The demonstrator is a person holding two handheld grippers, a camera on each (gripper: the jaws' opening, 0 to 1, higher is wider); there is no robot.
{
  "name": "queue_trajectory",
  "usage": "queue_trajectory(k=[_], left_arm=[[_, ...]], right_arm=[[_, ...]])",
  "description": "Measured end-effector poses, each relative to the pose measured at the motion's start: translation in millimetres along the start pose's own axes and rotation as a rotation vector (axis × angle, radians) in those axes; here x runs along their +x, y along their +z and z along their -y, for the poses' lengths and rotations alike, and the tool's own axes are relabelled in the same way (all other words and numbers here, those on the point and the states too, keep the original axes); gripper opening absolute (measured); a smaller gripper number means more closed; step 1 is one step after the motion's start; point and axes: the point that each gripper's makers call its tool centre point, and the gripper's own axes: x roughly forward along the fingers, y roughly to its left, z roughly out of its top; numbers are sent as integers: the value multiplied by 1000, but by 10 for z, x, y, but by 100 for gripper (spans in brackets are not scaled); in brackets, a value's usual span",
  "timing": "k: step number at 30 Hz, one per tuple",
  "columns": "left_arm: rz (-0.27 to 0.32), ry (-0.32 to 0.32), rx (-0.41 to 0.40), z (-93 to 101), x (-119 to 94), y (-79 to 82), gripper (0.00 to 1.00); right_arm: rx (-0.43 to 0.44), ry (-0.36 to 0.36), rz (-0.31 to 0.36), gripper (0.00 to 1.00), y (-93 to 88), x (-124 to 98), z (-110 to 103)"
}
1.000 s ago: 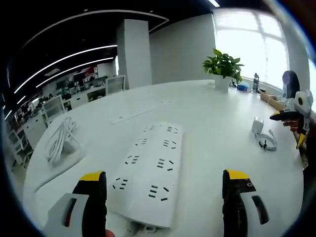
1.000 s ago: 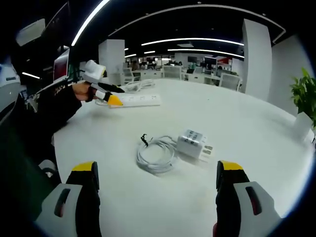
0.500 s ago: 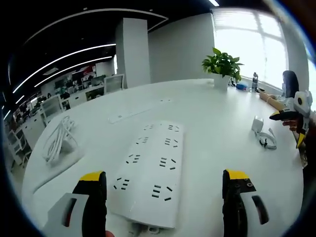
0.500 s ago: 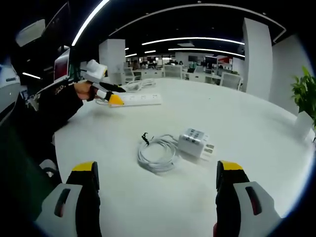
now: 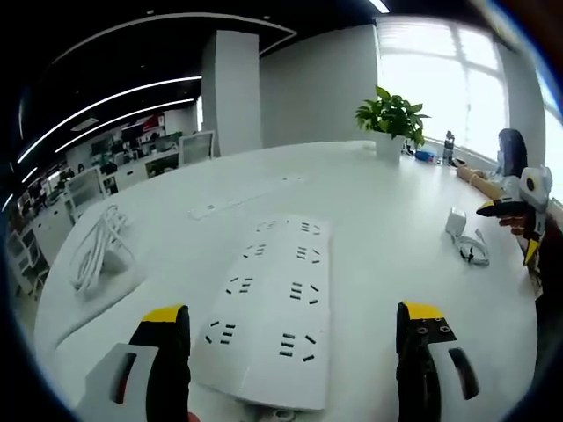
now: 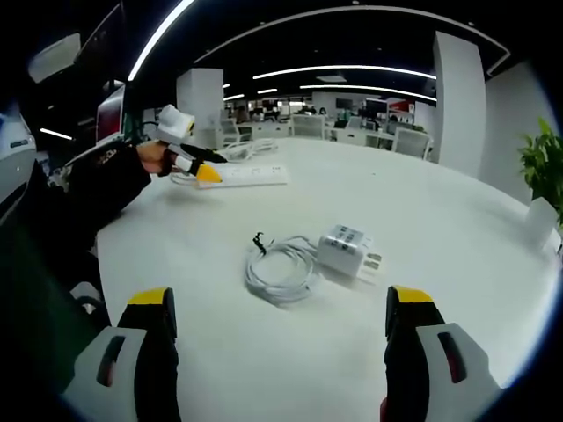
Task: Straighten the power strip on the desk, plug the charger into it
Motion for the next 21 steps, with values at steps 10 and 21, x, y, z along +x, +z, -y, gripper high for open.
queue_trajectory(k=[10,21], left_arm=[[-18,-21,9,-39,11,25,100],[-33,-42,12,-41,55,39,100]], right_arm=[[-4,0,2,99,-2,0,-3],[2,0,18,99,-11,-21,-3]])
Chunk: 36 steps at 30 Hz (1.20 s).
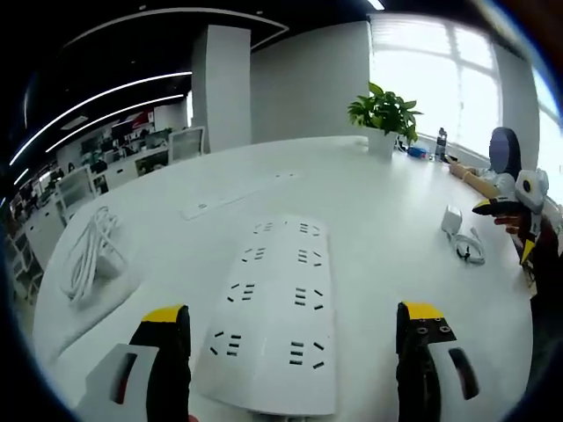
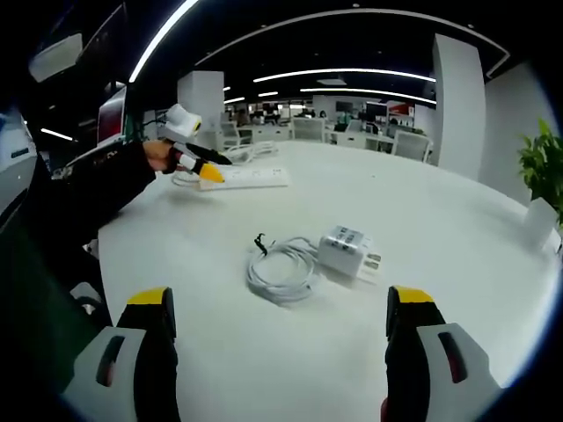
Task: Straighten the power strip on the desk, plug the charger into it
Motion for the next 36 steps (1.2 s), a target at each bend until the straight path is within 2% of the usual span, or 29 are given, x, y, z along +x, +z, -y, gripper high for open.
queue_trajectory(k=[2,7,22,25,27,28,30,36], left_arm=[[8,4,1,-21,-2,24,100],[-15,-15,20,4,24,9,100],[6,-21,-14,-34,62,96,100],[5,-46,-42,-28,82,106,100],[8,-49,-28,-42,81,108,85],[13,-47,-24,-55,76,111,83],[20,-47,-35,-62,81,119,89],[1,-50,-34,-71,108,87,89]], right_arm=[[3,0,-2,99,-11,3,6],[9,-7,1,99,-9,-6,32],[13,-18,4,99,8,-39,69],[17,-22,5,99,4,-49,82],[18,-23,4,99,-3,-51,84],[20,-22,4,99,-6,-50,83],[21,-21,3,99,-13,-44,81],[21,-18,3,99,-13,-36,88]])
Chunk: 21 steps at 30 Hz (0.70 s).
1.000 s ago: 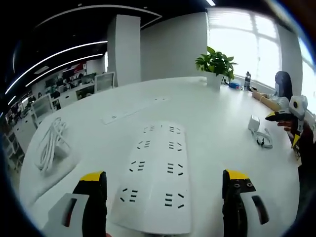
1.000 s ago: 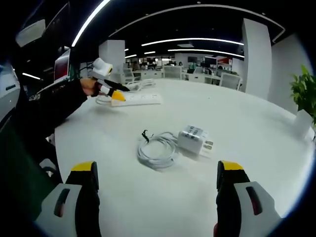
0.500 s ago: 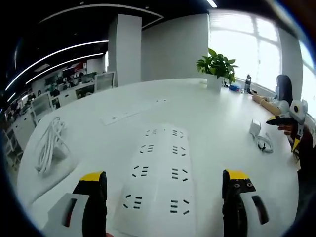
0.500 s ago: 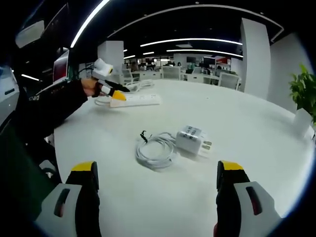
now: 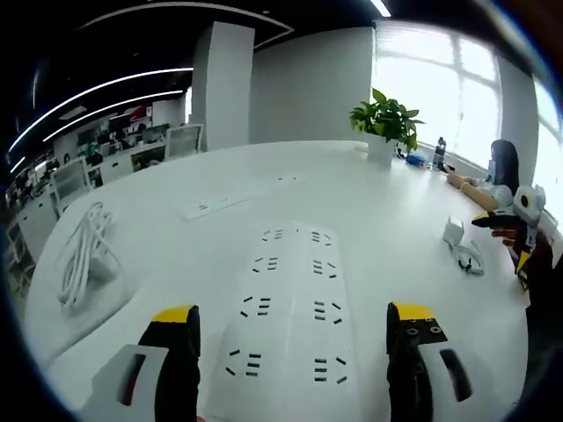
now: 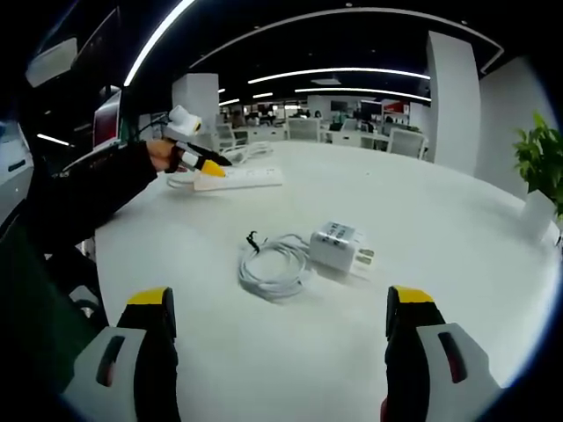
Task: Straighten the power strip on the desk, plug the charger into it
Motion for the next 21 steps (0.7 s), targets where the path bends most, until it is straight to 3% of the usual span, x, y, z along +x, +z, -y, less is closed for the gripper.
queue_trajectory(k=[7,21], left_arm=[[-43,-1,25,-41,55,-11,89],[-75,-42,35,-28,188,-28,90]], right_arm=[[0,-4,-3,99,-5,-3,18],[2,1,-1,99,-22,26,20]])
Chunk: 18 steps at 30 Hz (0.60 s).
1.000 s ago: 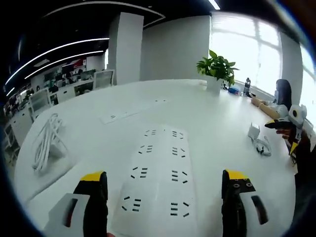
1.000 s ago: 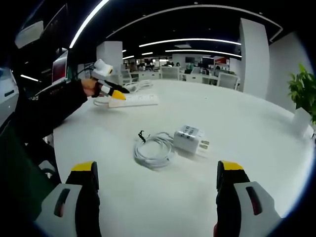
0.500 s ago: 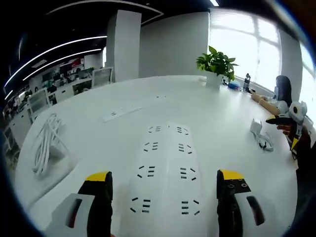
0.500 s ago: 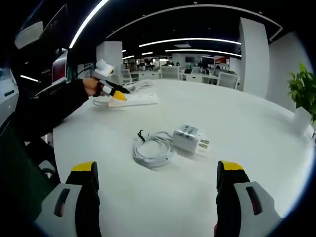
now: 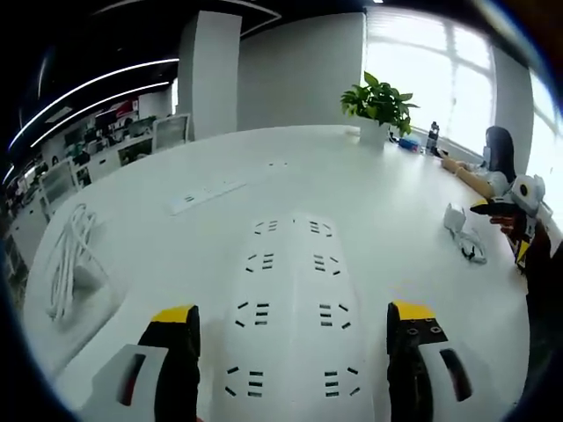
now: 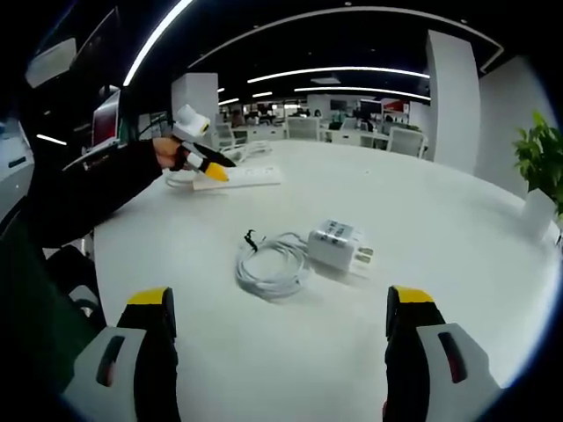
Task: Straighten the power strip on the desk, plug the charger into it
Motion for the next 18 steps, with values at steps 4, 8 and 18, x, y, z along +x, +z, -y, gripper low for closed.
queue_trajectory(k=[4,8,18], left_arm=[[-2,0,6,-26,14,24,89],[-18,-3,19,-33,38,26,88],[-30,-20,17,-31,46,4,87]], right_arm=[[1,1,4,99,7,5,-5],[6,-3,4,99,-1,6,8],[11,1,0,99,-23,32,-2]])
